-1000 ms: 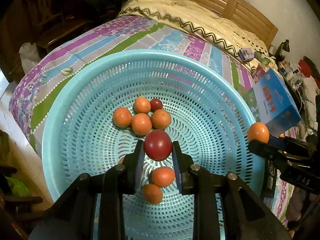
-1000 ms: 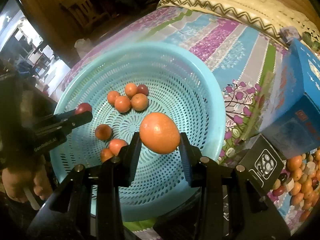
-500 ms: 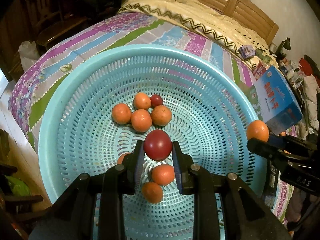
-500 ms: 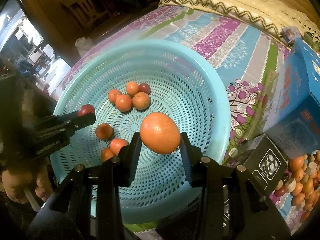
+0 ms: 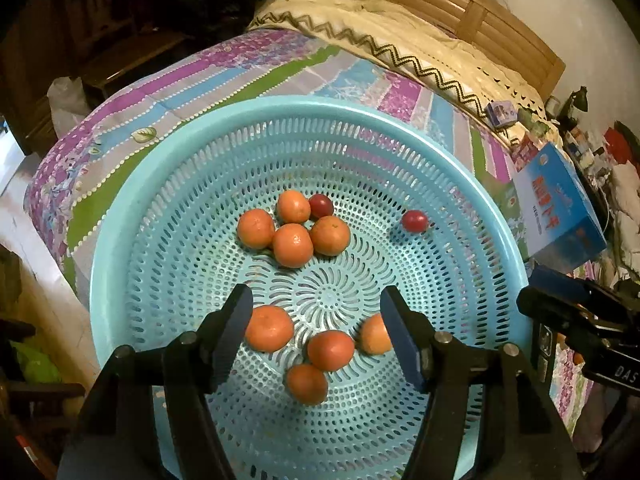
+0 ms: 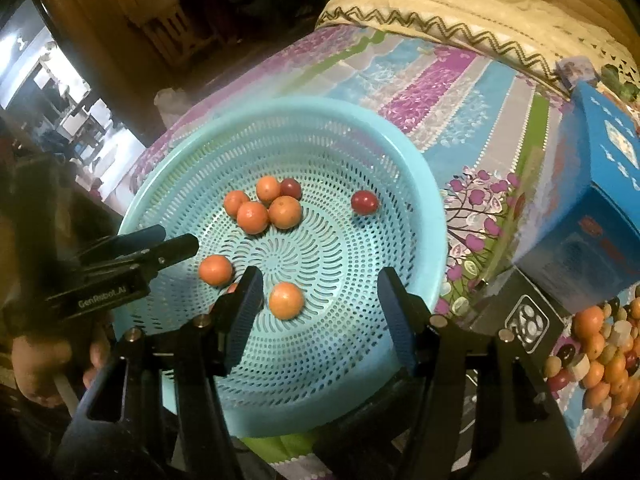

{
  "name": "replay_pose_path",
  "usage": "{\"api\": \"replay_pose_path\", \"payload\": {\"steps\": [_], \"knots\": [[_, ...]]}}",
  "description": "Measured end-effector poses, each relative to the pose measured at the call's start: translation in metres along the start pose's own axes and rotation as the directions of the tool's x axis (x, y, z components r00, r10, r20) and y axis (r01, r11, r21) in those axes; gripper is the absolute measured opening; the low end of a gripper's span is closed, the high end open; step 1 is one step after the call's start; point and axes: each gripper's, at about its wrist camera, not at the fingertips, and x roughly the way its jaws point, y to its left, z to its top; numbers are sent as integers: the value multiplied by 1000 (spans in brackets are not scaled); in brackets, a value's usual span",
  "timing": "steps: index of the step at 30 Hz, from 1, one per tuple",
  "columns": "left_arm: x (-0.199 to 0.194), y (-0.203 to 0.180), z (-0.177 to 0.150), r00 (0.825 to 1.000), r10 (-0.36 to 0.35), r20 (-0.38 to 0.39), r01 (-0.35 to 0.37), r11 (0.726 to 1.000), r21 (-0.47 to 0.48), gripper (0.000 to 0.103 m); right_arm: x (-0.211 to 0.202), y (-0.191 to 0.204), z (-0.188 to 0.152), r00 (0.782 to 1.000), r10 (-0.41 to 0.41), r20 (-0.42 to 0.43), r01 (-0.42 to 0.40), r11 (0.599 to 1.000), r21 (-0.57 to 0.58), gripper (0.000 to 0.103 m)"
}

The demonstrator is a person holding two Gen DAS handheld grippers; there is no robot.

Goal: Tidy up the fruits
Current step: 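Move both tools back to the fruit pile, then grasp a red plum with the left tool while the right tool grasps a pale cube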

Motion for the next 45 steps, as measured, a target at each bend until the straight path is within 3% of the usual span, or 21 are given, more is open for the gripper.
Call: {"api": "replay_pose_path", "payload": {"steps": [4, 7, 11, 15, 16, 19, 22, 24, 27, 29, 31, 33, 36, 45], "knots": [[-8, -6, -3, 1000, 3, 12, -3, 1000, 2, 68, -10, -2, -3, 1000, 8, 22, -8, 1000, 3, 61], [-14, -10, -5, 999, -8, 36, 8, 1000, -4, 68, -28, -1, -7, 995, 7, 104, -7, 1000, -7, 62], [-29, -25, -10, 992, -27, 121, 26, 1000, 7, 71, -60, -3, -29, 967, -43, 251, 53, 998, -33, 81], [-53, -60, -14, 971, -94, 221, 78, 994, 82, 73, -84, -28, -70, 925, -149, 349, 155, 988, 11, 87], [-60, -73, -17, 962, -121, 243, 98, 989, 108, 79, -90, -42, -87, 916, -185, 355, 183, 982, 41, 87], [-78, -115, -28, 928, -226, 297, 173, 966, 193, 83, -100, -76, -122, 910, -248, 333, 223, 968, 114, 88], [-84, -172, -51, 892, -374, 253, 285, 901, 326, 83, -108, -121, -167, 904, -332, 268, 282, 936, 210, 87], [-81, -201, -65, 880, -425, 212, 326, 865, 380, 83, -112, -145, -190, 901, -368, 230, 307, 915, 261, 84], [-55, -247, -89, 878, -471, 84, 399, 818, 414, 83, -113, -197, -224, 906, -398, 144, 315, 861, 400, 48], [-36, -266, -100, 884, -467, 22, 419, 812, 406, 83, -109, -228, -237, 911, -398, 106, 305, 825, 476, 41], [-14, -284, -112, 886, -460, -54, 441, 802, 404, 83, -102, -251, -244, 915, -394, 89, 297, 805, 514, 41], [1, -299, -123, 898, -431, -93, 428, 800, 420, 83, -96, -267, -245, 922, -378, 84, 276, 796, 539, 41], [16, -314, -133, 903, -407, -135, 423, 791, 443, 83, -90, -288, -241, 916, -389, 96, 273, 782, 560, 42], [47, -329, -146, 908, -377, -182, 419, 803, 424, 83, -70, -308, -225, 912, -398, 102, 297, 809, 508, 41]]}}
